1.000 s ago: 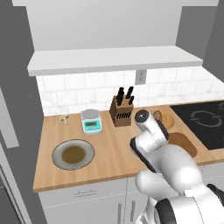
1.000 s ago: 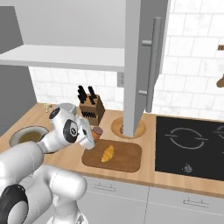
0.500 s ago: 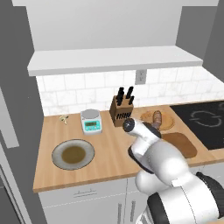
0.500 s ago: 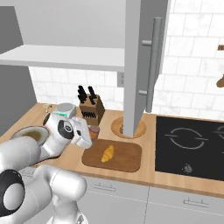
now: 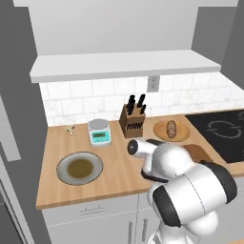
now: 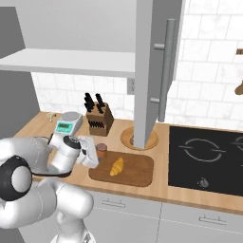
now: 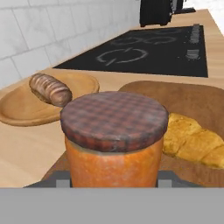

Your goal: From the different types of pastries on the counter, select a croissant and place it on the cutting board. Then retrieve a jar of jam from the cabinet and place it alongside the croissant on the cutting board.

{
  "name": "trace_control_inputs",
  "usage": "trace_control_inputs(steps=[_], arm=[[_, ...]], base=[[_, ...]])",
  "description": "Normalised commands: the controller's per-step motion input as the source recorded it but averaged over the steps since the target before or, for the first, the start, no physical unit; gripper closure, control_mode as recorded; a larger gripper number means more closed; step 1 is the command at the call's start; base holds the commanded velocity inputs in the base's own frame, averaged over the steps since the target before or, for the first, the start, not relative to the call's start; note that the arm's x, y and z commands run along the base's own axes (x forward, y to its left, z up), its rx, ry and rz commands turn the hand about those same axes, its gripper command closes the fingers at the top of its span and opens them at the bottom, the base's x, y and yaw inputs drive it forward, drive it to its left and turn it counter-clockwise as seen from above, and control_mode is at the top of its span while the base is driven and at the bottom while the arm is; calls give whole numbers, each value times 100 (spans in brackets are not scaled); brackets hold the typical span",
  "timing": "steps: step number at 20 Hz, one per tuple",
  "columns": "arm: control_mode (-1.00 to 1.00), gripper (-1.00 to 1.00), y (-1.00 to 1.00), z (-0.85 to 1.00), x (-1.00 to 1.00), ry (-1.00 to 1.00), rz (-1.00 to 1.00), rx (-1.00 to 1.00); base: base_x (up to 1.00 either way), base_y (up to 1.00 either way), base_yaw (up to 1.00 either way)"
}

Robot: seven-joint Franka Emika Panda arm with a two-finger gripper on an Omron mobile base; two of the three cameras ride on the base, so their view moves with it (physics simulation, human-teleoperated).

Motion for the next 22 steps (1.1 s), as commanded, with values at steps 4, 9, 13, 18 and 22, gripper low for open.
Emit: trace_control_inputs(steps=[4, 9, 13, 18, 22], arm=[[-100, 100, -38, -24, 2, 0, 0, 0], [-100, 100, -48, -11, 1, 0, 0, 0], [-100, 100, -30, -14, 0, 0, 0, 0], [-100, 100, -6, -35, 0, 0, 0, 0], [-100, 100, 0, -34, -1, 0, 0, 0]], base=[[0, 0, 0], [0, 0, 0], [0, 0, 0], [0, 0, 0], [0, 0, 0]])
